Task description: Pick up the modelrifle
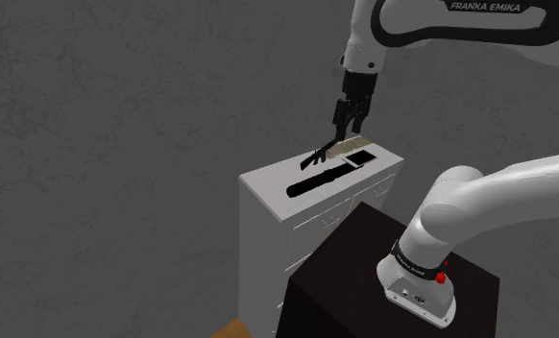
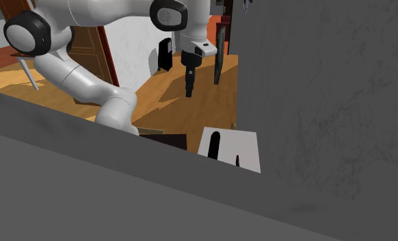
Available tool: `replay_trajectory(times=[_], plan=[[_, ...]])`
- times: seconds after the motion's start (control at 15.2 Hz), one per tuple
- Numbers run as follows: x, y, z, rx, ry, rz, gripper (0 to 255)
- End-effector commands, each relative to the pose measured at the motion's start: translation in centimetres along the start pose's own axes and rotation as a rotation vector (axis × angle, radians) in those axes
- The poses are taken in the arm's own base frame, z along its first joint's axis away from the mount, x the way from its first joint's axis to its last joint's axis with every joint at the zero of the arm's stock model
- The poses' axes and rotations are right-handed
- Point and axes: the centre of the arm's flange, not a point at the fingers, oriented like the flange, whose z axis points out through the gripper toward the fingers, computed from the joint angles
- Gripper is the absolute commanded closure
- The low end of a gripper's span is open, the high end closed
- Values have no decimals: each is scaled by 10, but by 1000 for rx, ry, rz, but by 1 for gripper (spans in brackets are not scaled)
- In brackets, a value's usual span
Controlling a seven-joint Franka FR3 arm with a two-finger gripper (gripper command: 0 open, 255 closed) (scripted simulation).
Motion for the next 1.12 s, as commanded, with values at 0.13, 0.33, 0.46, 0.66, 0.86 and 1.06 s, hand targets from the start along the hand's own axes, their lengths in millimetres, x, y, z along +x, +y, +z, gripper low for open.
replay_trajectory(times=[0.13,0.33,0.46,0.66,0.86,1.06], plan=[[5,18,13,-28,-16,-95,0],[16,45,32,-71,-41,-237,0],[25,63,44,-99,-58,-332,0],[41,88,61,-142,-82,-475,0],[60,112,78,-184,-107,-617,0],[82,133,94,-227,-132,-759,0]])
